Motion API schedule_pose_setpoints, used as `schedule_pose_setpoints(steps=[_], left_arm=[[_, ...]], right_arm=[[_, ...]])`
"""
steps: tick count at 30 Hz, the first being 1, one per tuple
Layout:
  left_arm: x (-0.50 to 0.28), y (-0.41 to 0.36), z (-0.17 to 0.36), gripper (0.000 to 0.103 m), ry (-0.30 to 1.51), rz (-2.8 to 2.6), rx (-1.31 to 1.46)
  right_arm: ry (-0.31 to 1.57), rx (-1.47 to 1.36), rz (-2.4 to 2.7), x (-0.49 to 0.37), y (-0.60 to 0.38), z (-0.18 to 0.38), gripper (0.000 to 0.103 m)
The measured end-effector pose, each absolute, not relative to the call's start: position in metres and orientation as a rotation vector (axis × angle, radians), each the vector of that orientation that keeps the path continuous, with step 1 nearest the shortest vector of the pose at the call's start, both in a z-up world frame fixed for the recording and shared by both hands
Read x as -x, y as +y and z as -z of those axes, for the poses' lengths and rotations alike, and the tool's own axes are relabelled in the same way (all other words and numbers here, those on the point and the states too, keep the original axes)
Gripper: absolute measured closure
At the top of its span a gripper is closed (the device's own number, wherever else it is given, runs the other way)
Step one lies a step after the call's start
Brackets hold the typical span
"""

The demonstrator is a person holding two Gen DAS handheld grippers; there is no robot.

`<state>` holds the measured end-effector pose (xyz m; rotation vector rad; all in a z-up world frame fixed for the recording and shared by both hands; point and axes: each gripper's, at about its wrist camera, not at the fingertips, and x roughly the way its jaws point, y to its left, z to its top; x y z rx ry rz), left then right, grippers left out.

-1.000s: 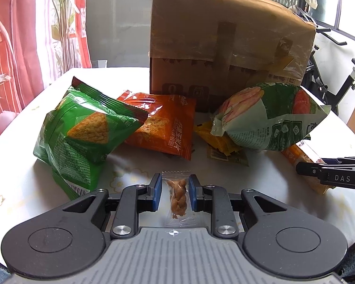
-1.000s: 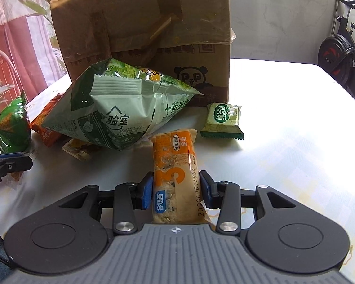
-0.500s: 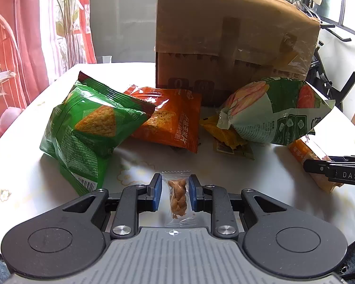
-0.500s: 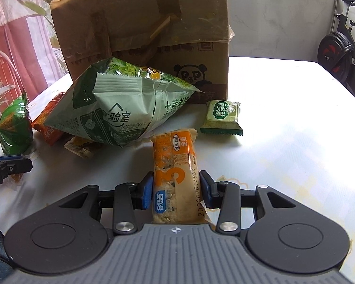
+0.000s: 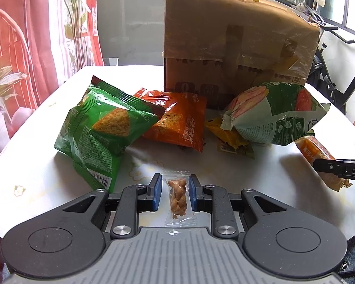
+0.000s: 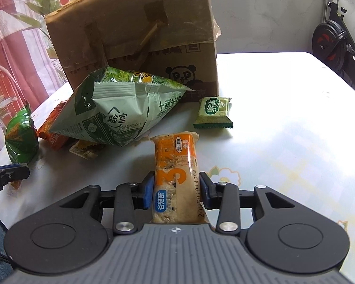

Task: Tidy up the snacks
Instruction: 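Lift the nut packet and bread bar up over the box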

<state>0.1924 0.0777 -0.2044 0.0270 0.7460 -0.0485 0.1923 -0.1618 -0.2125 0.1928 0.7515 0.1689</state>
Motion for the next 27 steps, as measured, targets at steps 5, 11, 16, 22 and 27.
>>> schedule_pose_setpoints(steps=[5, 11, 16, 22, 27], left_arm=[[-0.189, 0.077, 0.192, 0.077, 0.723, 0.032, -0.069], [-0.191, 0.079, 0.176, 0.077, 0.684, 0.031, -0.076], [-0.2, 0.087, 0.153, 0.077, 0.634, 0.024, -0.051], [-0.223, 0.09, 0.111, 0.077, 0.541, 0.021, -0.043], [-0.244, 0.081, 0.076, 0.077, 0.465, 0.048, -0.057]], right_arm=[[0.699, -0.21, -0.145, -0.185, -0.171, 0.2, 0.064], [0.597, -0.25, -0.085, -0.177, -0.193, 0.178, 0.064], [0.527, -0.252, -0.073, -0.177, -0.204, 0.16, 0.064], [0.429, -0.235, -0.081, -0.189, -0.214, 0.129, 0.064], [0.362, -0.233, -0.096, -0.202, -0.217, 0.103, 0.064]])
